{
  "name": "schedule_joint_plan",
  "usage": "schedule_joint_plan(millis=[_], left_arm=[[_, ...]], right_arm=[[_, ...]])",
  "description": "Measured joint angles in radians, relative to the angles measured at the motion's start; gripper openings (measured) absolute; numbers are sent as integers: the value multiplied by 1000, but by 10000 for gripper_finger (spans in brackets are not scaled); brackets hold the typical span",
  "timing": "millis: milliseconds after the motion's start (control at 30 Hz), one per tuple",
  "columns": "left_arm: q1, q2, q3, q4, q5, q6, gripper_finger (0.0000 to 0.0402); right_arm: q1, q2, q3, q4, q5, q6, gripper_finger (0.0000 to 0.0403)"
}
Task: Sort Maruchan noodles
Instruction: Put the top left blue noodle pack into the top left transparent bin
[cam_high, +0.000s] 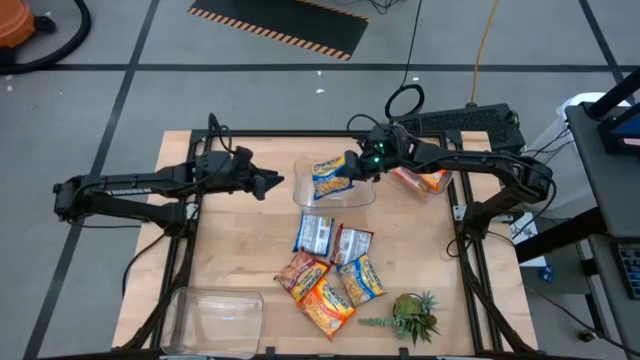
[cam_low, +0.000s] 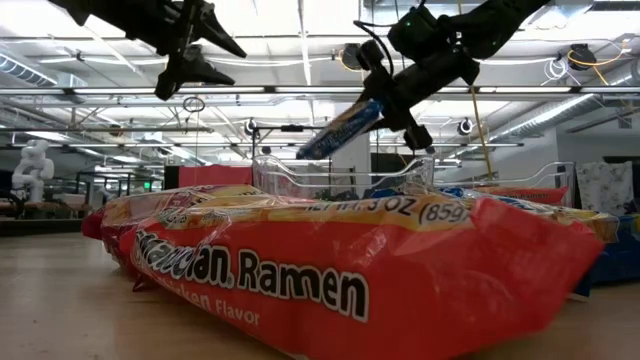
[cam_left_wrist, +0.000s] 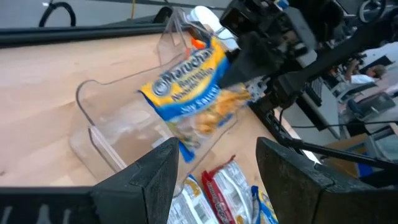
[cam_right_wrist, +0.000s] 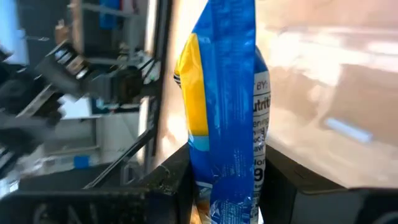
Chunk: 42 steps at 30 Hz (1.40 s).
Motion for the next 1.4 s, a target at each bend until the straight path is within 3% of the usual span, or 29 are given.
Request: schedule_joint_plan(millis=[333, 767, 1400], left_arm=[[-21, 0, 0, 8, 21, 5, 221], [-54, 0, 0, 10, 49, 81, 221], [-111, 0, 0, 16, 83, 58, 221]], right_arm=[[33, 2, 0, -92, 173, -45, 119], [86, 41, 0, -135, 308, -33, 120], [85, 41, 0, -219, 305, -53, 188]])
